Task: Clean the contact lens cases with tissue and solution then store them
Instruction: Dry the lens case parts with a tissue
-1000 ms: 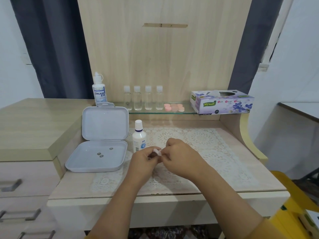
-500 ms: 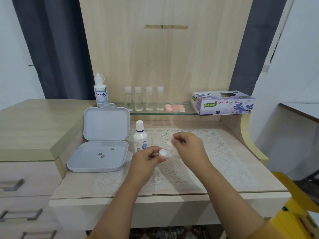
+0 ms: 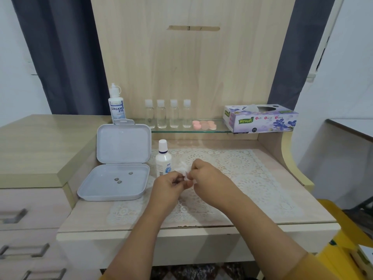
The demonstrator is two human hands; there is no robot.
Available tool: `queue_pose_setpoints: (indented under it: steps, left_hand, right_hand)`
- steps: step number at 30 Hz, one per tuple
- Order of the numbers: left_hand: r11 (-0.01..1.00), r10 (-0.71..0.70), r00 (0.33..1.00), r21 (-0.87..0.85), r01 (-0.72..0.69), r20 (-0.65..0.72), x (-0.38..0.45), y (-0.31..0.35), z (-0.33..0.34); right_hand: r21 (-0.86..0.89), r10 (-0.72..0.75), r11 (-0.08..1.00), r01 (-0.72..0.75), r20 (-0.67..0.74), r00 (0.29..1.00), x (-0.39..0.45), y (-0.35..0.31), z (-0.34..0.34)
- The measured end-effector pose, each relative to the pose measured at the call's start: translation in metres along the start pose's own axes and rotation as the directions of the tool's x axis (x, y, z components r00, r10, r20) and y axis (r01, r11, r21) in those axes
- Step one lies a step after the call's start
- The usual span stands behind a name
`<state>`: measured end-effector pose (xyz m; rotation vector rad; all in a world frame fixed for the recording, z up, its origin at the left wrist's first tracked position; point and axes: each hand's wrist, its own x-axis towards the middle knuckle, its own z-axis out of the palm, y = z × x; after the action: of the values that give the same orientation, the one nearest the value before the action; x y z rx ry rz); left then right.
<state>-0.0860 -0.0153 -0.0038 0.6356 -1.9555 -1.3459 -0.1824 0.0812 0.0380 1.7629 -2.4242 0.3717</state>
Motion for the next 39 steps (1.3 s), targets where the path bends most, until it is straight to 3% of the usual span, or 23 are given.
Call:
queue_pose_setpoints:
  steps: [5, 8, 11, 13, 19, 22, 27, 36, 39]
  left_hand:
    - [0.999, 0.021, 1.000, 0.031, -0.021, 0.003, -0.001, 0.000, 0.000]
    - [0.999, -0.007, 1.000, -0.046, 0.007, 0.002, -0.001, 0.000, 0.000]
    - [0.993, -0.025, 1.000, -0.118, 0.025, 0.005, -0.002, 0.001, -0.001]
    - [0.993, -0.029, 1.000, -0.113, 0.030, 0.010, -0.001, 0.000, -0.001]
    - [0.997, -0.025, 0.999, -0.077, 0.028, 0.045, 0.001, -0.002, -0.001]
    - [0.999, -0.013, 0.999, -0.050, 0.015, 0.053, 0.000, -0.001, -0.002]
    - [0.987, -0.055, 0.997, -0.149, 0.062, 0.046, -0.003, 0.005, -0.003]
    - [0.984, -0.086, 0.996, -0.153, 0.087, 0.015, -0.003, 0.005, -0.004]
    - [0.982, -0.095, 0.995, -0.166, 0.093, -0.002, -0.005, 0.007, -0.003]
  right_hand:
    - [0.013, 0.043, 0.999, -0.044, 0.040, 0.998, 0.007, 0.000, -0.005]
    - [0.297, 0.180, 0.937, -0.183, 0.038, 0.983, 0.006, 0.009, -0.013]
    - [0.636, 0.347, 0.725, -0.265, -0.005, 0.938, -0.002, 0.017, -0.022]
    - [0.695, 0.361, 0.666, -0.273, 0.021, 0.932, -0.004, 0.018, -0.023]
    - [0.417, 0.257, 0.875, -0.246, 0.030, 0.966, 0.005, 0.007, -0.012]
    - [0.292, 0.249, 0.922, -0.254, 0.055, 0.967, 0.015, 0.002, -0.014]
    - [0.151, 0.264, 0.950, -0.273, 0.076, 0.962, 0.028, -0.006, -0.018]
    - [0.169, 0.236, 0.959, -0.229, -0.017, 0.972, 0.019, -0.008, -0.009]
    - [0.442, 0.310, 0.865, -0.239, -0.096, 0.946, 0.013, 0.003, -0.005]
